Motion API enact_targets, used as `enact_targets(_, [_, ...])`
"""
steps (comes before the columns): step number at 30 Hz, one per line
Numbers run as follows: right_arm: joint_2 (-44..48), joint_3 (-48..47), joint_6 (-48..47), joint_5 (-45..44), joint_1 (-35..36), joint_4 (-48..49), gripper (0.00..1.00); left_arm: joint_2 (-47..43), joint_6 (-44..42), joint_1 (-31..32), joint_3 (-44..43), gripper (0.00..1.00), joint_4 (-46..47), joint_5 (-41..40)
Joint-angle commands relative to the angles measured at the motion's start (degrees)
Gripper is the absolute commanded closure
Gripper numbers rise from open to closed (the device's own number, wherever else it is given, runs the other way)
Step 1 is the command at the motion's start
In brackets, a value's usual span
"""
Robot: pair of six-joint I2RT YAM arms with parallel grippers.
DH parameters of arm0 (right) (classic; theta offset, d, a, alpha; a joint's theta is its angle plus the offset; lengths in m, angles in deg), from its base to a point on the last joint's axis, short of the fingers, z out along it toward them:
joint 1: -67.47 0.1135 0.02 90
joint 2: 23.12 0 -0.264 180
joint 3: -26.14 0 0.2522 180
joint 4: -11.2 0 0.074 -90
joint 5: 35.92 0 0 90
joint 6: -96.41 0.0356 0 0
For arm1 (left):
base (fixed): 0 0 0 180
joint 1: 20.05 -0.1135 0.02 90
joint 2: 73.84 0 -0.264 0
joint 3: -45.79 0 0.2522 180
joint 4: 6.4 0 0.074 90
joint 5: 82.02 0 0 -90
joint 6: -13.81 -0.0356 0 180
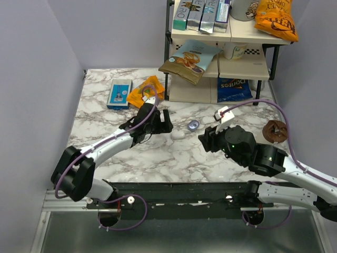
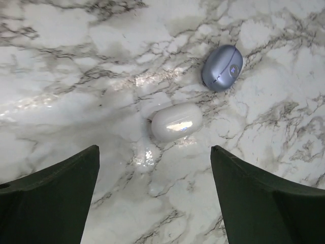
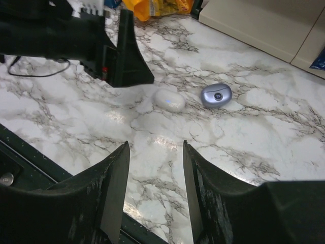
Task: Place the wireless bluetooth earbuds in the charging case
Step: Reset both arms
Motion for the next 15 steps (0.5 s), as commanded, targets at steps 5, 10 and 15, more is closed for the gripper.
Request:
enact_targets(5, [2.43,4.13,0.08,-2.29,-0.22,3.63,0.45,-11.81,10.09,-0.11,0.45,0.01,-16.83,-18.45])
enact_targets(10, [3.31,5.54,0.0,-3.17,-0.22,4.86,0.45,-16.81,8.07,-0.11,1.75,0.01,-17.47,-17.74])
enact_targets(15, [3.14,5.81,0.0,-3.17,-0.22,5.3,0.45,-22.09,9.83,-0.11,5.88,0.02,-14.65,-20.56])
